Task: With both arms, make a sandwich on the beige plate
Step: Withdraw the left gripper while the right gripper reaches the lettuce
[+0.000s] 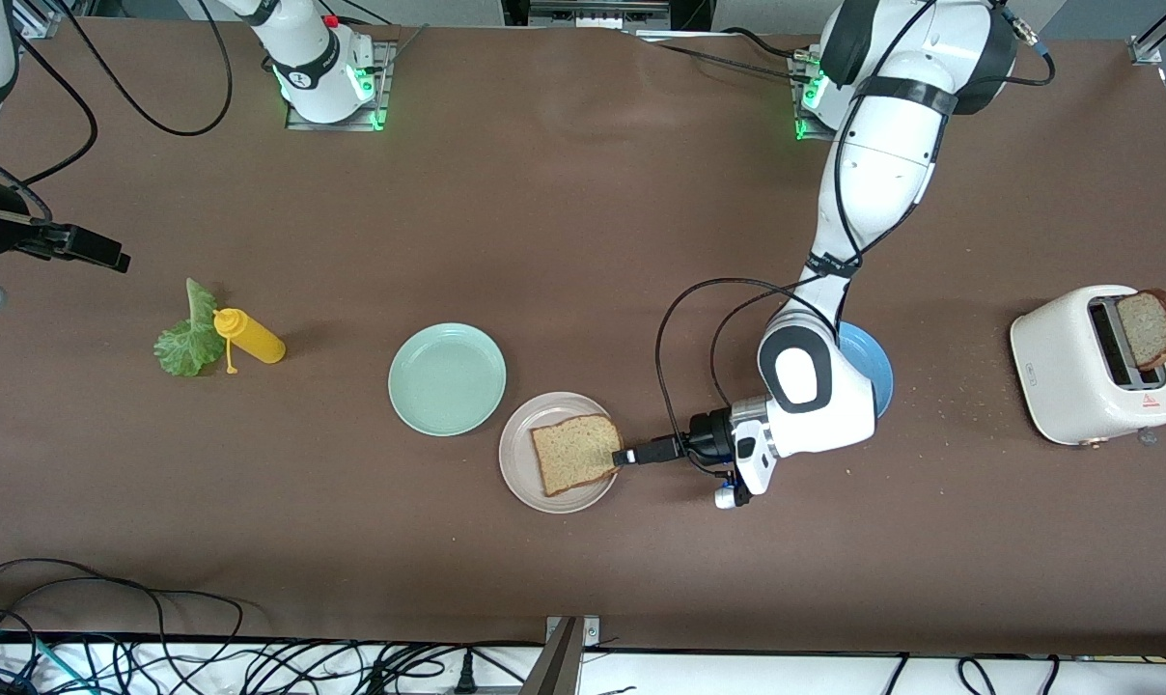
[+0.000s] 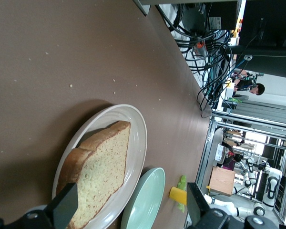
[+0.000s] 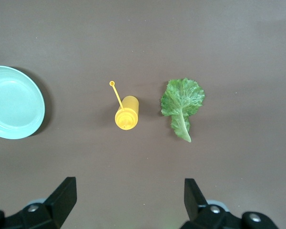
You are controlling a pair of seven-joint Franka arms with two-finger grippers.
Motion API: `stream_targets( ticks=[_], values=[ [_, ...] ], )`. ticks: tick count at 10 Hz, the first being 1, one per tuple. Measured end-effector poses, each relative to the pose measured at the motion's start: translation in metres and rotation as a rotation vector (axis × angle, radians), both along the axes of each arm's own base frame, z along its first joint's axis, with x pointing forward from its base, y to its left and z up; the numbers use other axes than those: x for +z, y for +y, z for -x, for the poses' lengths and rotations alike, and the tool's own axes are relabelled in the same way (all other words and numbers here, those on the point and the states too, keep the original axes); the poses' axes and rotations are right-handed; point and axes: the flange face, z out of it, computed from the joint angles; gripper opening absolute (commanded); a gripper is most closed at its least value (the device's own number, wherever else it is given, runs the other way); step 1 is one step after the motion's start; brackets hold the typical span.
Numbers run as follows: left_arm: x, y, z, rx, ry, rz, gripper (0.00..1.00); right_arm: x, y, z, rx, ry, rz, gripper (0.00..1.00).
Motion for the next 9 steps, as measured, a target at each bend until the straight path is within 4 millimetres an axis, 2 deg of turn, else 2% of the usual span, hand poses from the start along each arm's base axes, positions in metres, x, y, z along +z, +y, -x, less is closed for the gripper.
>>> stream_targets(
  ticks=[1,3,4,5,7,9],
  values=[
    [0.005,0.008,-0.004,-0.002,0.008,-0.040,1.00,-0.008,-0.007,-0.003,-0.008,0.012,0.019,1.00],
    [0.033,0.029,-0.013,-0.013,0.075,-0.231,1.00,-0.037,-0.043,-0.010,-0.056,0.045,0.047,1.00],
    [0.052,0.041,-0.016,-0.010,0.106,-0.350,1.00,-0.062,-0.065,-0.016,-0.084,0.070,0.059,1.00],
    [0.060,0.049,-0.017,-0.023,0.117,-0.453,1.00,-0.086,-0.077,-0.020,-0.102,0.104,0.066,1.00],
    [0.067,0.071,-0.015,-0.105,0.144,-0.627,1.00,-0.148,-0.094,-0.026,-0.126,0.203,0.077,1.00],
    [0.089,0.118,-0.010,-0.205,0.210,-0.761,1.00,-0.210,-0.102,-0.032,-0.131,0.268,0.093,1.00]
  ],
)
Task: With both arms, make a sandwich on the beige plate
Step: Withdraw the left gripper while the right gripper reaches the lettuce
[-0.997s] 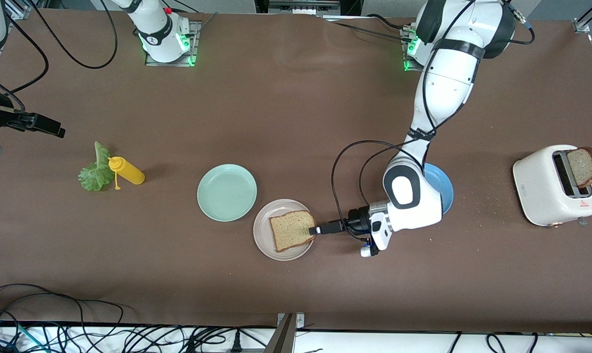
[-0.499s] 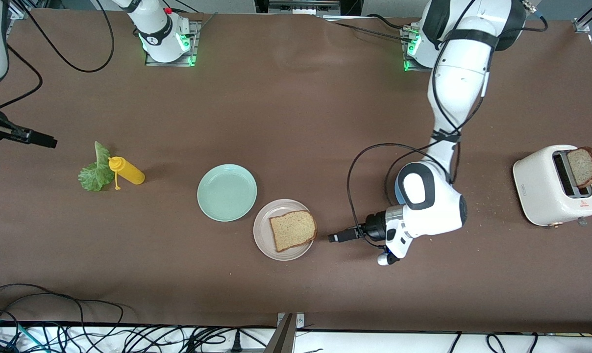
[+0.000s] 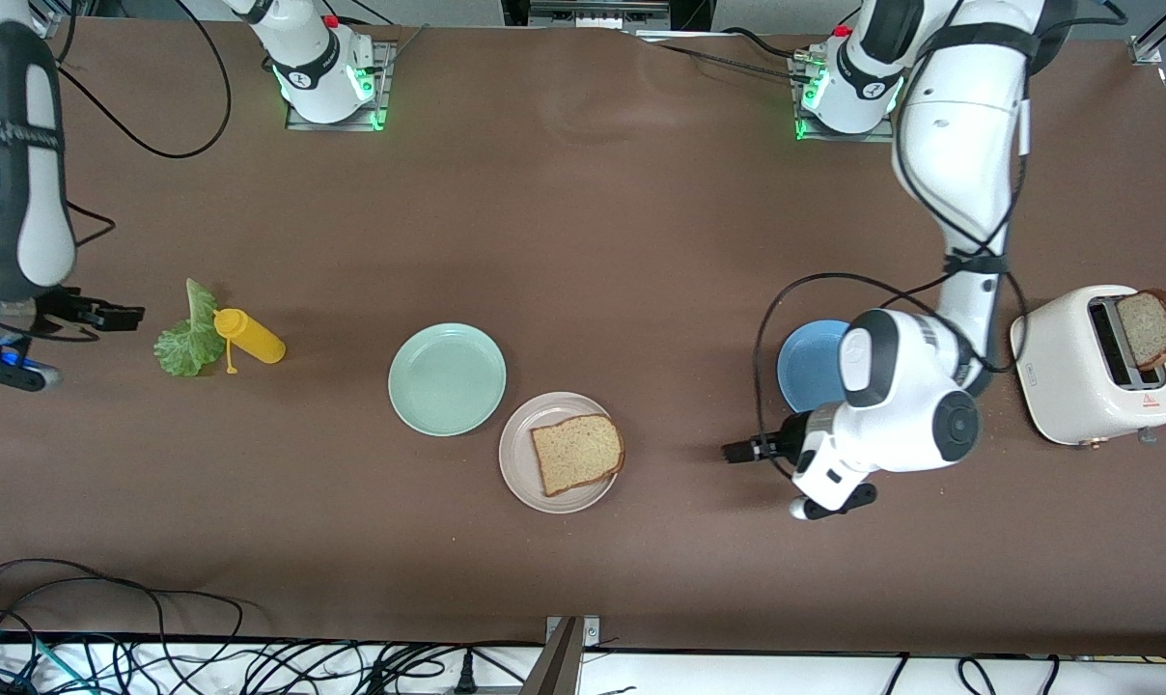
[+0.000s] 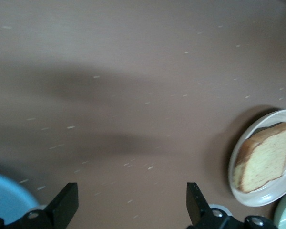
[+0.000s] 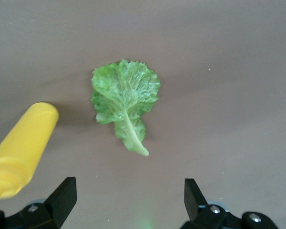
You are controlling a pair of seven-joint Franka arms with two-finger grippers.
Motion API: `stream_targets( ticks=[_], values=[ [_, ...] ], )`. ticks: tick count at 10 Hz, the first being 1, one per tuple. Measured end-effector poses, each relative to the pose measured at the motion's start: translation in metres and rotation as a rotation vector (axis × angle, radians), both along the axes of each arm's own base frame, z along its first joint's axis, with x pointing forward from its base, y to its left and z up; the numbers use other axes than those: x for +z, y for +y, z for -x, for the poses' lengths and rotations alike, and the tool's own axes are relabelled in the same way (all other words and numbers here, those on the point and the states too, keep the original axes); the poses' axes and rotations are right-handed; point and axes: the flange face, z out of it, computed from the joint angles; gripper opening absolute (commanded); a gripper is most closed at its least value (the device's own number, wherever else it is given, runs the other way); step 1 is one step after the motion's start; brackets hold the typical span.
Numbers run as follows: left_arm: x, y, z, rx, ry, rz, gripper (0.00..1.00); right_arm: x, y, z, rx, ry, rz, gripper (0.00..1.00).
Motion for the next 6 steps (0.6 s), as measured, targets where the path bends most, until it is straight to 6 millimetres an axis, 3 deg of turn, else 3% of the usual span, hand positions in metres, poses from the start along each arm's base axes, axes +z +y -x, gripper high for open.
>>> stream_targets(
  ticks=[2,6],
  values=[
    [0.022,0.035,0.010,-0.043,0.084,-0.163,1.00,-0.048,-0.007,-0.005,0.005,0.012,0.017,1.00],
    [0.043,0.055,0.021,-0.057,0.143,-0.297,1.00,-0.113,-0.013,0.015,0.009,-0.012,0.024,1.00]
  ],
)
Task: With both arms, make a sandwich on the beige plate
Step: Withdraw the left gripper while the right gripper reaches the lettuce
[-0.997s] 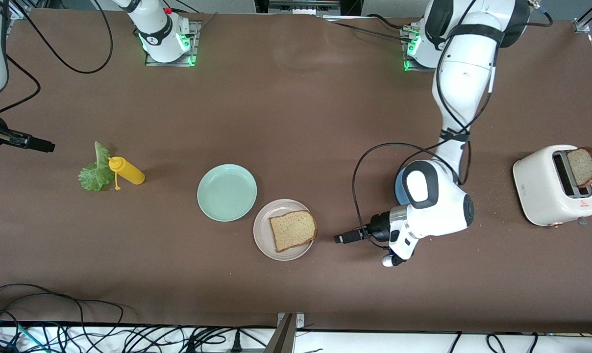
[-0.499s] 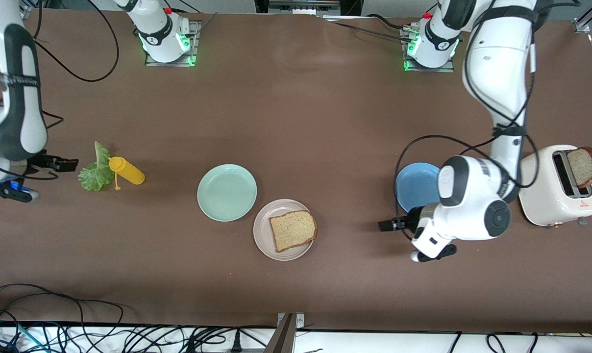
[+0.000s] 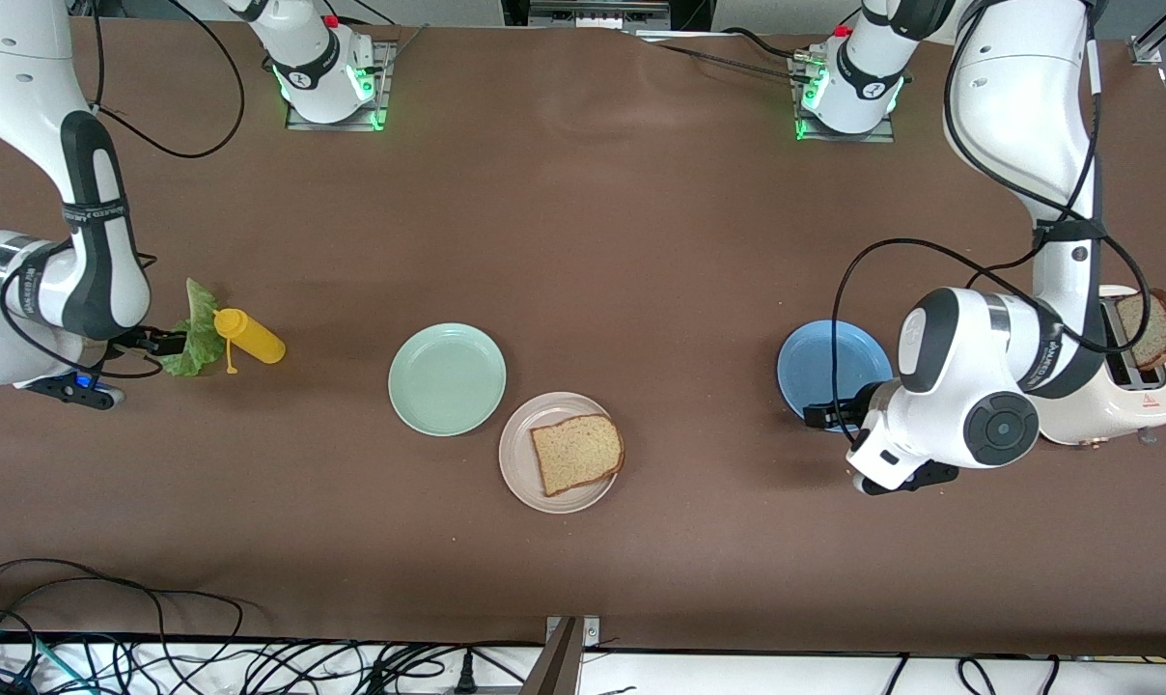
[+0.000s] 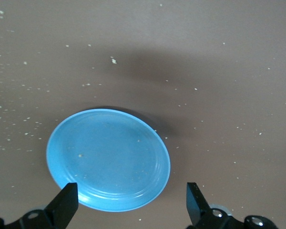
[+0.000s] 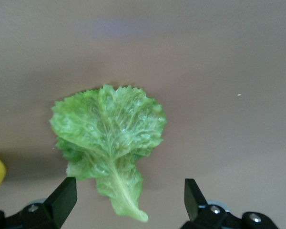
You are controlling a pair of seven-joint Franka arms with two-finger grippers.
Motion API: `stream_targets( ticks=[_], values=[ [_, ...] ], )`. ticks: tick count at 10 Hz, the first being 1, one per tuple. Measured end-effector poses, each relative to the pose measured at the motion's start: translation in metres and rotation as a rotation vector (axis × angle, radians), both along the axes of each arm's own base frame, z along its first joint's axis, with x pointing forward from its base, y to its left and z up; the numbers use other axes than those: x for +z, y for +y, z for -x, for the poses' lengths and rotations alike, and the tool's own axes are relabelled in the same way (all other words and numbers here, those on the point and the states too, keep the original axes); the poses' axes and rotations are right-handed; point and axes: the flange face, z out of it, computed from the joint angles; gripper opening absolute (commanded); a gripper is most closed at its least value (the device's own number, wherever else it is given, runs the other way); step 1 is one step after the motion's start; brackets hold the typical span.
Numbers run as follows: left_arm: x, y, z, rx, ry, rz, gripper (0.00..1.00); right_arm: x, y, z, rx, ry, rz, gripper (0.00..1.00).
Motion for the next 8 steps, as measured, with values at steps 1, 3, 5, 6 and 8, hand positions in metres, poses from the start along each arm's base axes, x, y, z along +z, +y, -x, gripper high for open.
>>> stream_targets(
  ticks=[1,3,5,6,8],
  values=[
    [0.011,0.009,0.002,0.011,0.004,0.001,1.00,-0.013,0.000,0.007,0.000,-0.014,-0.001,1.00],
    [0.033,0.027,0.008,0.026,0.023,-0.011,1.00,-0.034,0.001,0.021,-0.006,-0.031,-0.007,1.00],
    [0.058,0.048,0.013,0.011,0.031,-0.022,1.00,-0.042,0.003,0.026,-0.026,-0.044,-0.023,1.00],
    [0.072,0.060,0.017,-0.011,0.038,-0.007,1.00,-0.046,0.003,0.028,-0.027,-0.062,-0.022,1.00],
    [0.094,0.073,0.031,-0.027,0.050,0.011,1.00,-0.055,0.004,0.033,-0.024,-0.079,-0.019,0.58]
  ],
)
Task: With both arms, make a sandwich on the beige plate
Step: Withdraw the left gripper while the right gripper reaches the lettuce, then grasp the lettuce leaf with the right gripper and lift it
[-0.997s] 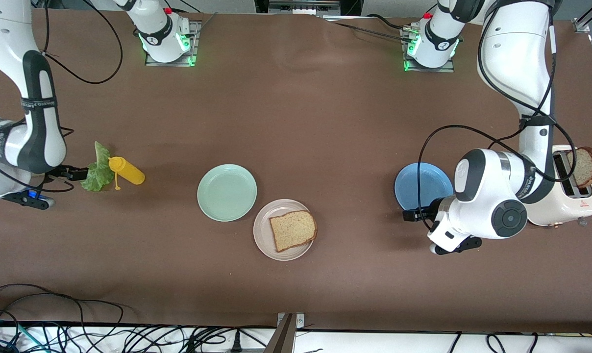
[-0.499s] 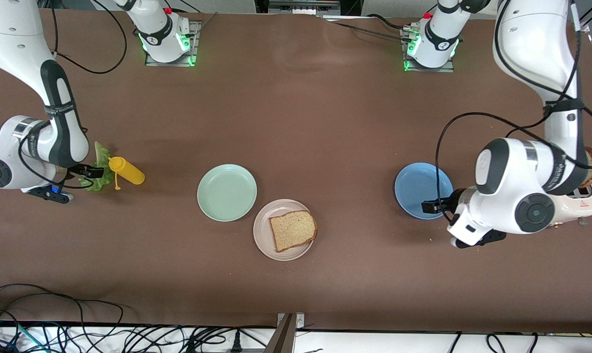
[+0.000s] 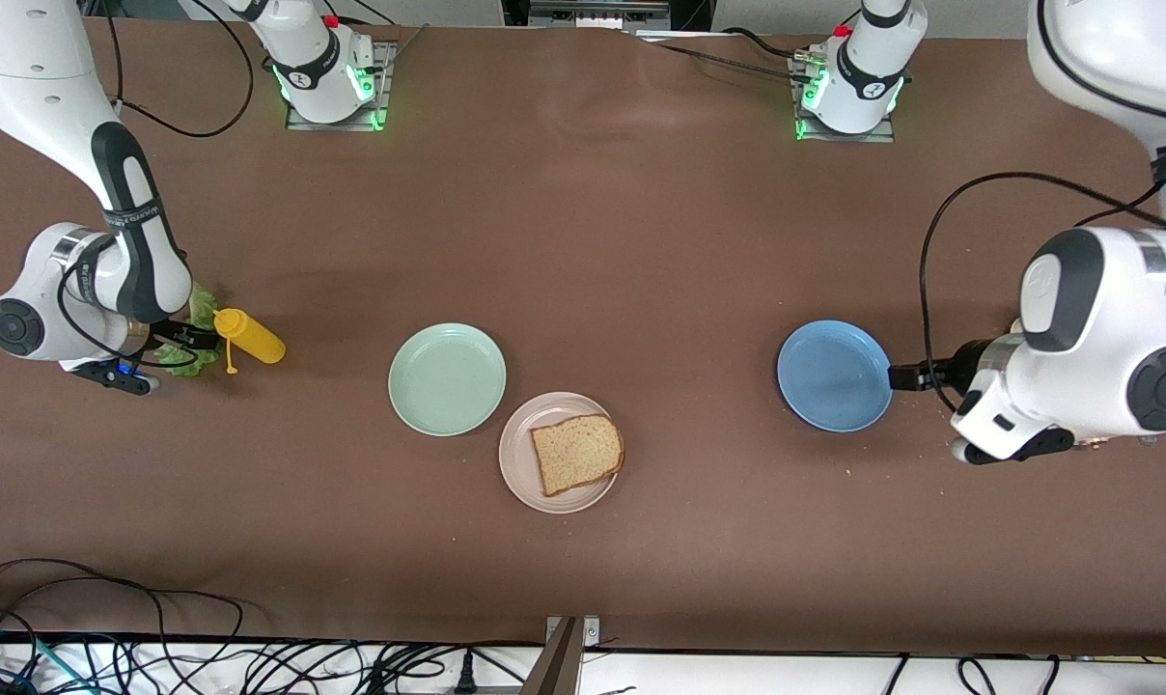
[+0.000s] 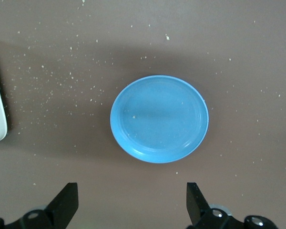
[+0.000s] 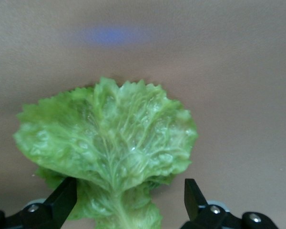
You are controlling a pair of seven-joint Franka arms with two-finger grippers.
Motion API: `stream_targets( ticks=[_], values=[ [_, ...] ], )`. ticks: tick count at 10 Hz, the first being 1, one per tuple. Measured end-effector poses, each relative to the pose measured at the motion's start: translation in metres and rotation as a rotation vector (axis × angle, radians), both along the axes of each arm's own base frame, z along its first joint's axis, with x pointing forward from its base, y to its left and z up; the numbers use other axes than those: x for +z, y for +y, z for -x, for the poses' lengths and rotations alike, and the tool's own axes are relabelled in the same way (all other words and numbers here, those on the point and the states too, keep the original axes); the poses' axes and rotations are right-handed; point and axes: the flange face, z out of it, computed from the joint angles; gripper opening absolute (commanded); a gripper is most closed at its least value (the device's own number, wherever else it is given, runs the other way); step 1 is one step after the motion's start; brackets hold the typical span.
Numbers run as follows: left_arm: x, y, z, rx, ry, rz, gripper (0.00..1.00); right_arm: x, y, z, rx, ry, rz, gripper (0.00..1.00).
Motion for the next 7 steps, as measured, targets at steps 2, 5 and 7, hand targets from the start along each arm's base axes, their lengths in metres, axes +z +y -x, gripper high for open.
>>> stream_targets(
  ticks=[2,5,7],
  values=[
    [0.006,0.001,0.013,-0.008,0.012,0.009,1.00,-0.001,0.002,0.000,0.016,-0.007,-0.009,0.08],
    [0.024,0.009,0.015,-0.006,-0.024,0.009,1.00,0.003,-0.001,-0.001,0.031,-0.016,-0.014,0.00],
    [0.034,0.024,0.015,0.012,-0.045,0.010,1.00,0.010,-0.002,-0.004,0.041,-0.031,-0.016,0.00]
  ],
)
